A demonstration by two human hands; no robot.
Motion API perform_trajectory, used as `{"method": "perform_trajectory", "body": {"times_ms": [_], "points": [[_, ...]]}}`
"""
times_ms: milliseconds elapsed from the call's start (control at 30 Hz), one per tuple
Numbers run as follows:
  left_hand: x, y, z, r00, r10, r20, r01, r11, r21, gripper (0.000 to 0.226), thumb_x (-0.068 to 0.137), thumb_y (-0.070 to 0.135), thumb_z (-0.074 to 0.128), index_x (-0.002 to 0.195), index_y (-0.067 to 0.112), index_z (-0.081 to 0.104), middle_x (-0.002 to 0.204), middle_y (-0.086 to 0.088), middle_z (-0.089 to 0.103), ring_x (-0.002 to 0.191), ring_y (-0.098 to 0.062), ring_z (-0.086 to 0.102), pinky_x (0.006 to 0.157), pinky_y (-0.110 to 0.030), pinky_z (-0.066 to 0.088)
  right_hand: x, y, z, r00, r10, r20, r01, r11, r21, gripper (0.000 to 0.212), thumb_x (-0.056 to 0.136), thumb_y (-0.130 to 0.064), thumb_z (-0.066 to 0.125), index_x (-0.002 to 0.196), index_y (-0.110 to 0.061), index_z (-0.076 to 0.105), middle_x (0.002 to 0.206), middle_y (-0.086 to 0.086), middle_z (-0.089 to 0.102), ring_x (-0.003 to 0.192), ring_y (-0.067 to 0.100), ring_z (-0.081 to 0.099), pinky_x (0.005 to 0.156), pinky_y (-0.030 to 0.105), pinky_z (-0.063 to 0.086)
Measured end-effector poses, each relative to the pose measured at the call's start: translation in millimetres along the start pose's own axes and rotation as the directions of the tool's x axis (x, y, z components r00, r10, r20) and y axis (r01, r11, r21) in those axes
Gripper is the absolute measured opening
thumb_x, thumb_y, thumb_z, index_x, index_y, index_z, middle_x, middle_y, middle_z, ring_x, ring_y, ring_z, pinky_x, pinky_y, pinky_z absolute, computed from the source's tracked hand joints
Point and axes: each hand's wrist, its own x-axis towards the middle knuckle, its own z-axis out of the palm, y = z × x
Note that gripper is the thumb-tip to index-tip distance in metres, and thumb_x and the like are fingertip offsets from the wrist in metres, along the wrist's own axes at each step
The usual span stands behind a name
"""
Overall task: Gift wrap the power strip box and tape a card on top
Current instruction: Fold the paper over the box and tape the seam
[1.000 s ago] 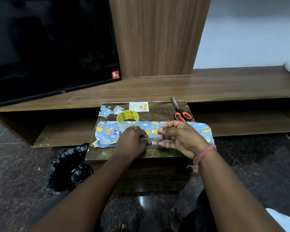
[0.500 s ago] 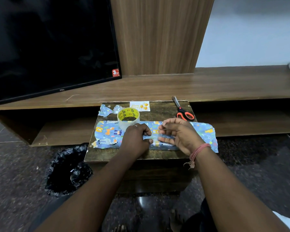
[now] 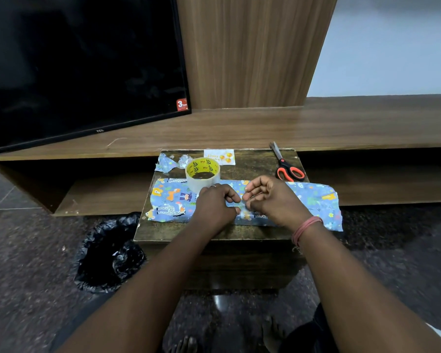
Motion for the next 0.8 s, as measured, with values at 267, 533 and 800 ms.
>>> {"method": "perform_trajectory", "body": {"times_ms": [267, 533, 800], "points": [[1, 0, 0, 1.0, -0.013, 0.014, 0.013, 1.0, 0.011, 0.026, 0.076, 0.017, 0.085, 0.082, 0.032, 0.065, 0.089, 0.008, 0.062, 0.101, -0.02, 0.058, 0.089, -0.039, 0.05, -7, 2, 8, 0.995, -0.096, -0.013, 0.094, 0.988, -0.122, 0.027, 0.083, 0.011, 0.058, 0.098, -0.01, 0.063, 0.093, 0.009, 0.07, 0.071, 0.016, 0.062, 0.074, 0.033, 0.054], [0, 2, -1, 1.0, -0.017, 0.016, 0.016, 1.0, 0.024, 0.022, 0.078, 0.018, 0.084, 0.085, 0.029, 0.066, 0.092, 0.006, 0.062, 0.104, -0.021, 0.056, 0.089, -0.038, 0.049, -12, 5, 11, 0.985, -0.173, -0.012, 0.159, 0.929, -0.335, 0.034, 0.081, 0.001, 0.07, 0.101, -0.025, 0.059, 0.094, -0.007, 0.065, 0.085, 0.008, 0.063, 0.078, 0.028, 0.053], [-3, 1, 1, 1.0, 0.001, 0.01, -0.002, 0.999, 0.054, 0.02, 0.085, 0.016, 0.076, 0.101, 0.026, 0.068, 0.092, 0.013, 0.053, 0.107, -0.019, 0.049, 0.087, -0.03, 0.041, -11, 5, 13, 0.988, -0.155, -0.008, 0.14, 0.913, -0.384, 0.037, 0.082, -0.001, 0.071, 0.107, -0.022, 0.055, 0.095, -0.008, 0.06, 0.086, 0.006, 0.057, 0.077, 0.018, 0.046]]}}
